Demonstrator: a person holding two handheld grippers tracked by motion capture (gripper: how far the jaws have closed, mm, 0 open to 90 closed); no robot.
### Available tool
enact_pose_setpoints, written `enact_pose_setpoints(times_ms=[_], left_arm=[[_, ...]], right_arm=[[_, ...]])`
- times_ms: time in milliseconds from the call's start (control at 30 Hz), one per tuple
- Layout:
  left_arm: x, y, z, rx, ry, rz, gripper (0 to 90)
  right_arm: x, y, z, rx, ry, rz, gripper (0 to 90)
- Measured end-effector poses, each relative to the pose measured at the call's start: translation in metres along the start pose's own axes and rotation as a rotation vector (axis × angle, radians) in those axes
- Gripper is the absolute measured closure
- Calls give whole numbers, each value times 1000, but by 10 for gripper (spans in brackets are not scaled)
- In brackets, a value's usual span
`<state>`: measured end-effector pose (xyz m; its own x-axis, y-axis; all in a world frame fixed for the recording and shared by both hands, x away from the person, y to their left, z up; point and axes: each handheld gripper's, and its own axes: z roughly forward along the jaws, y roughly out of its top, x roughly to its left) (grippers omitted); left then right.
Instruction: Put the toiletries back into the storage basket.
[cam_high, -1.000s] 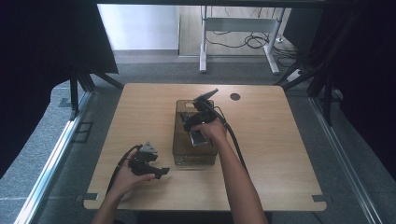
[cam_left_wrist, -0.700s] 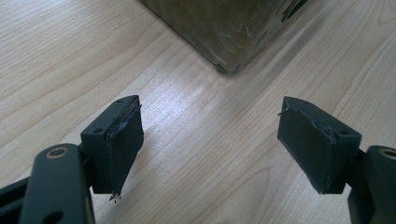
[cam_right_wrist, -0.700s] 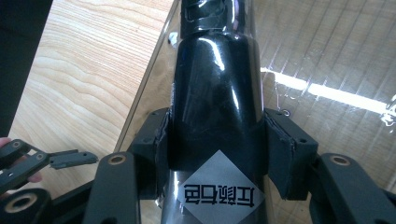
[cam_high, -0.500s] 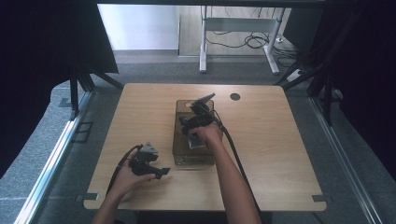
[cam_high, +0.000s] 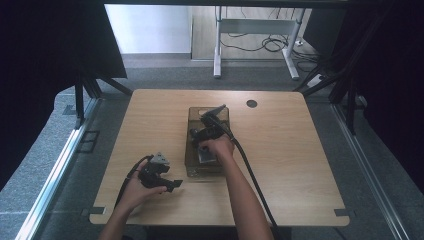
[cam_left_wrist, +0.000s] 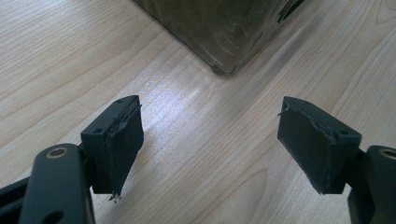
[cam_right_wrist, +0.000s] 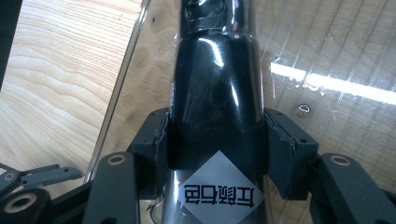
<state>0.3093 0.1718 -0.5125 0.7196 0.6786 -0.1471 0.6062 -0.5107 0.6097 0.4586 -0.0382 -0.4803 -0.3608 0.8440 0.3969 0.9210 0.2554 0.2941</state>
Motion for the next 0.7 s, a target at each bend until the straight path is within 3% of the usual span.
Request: enact_pose_setpoints(times_ms=[400,700], left_arm=[[-2,0,2,-1,-2,-1,228],[-2,1,2,4,-3,5,229]], right_arm=[[-3,-3,8,10,-8,35,456],[-1,-6,14,26,-41,53,451]])
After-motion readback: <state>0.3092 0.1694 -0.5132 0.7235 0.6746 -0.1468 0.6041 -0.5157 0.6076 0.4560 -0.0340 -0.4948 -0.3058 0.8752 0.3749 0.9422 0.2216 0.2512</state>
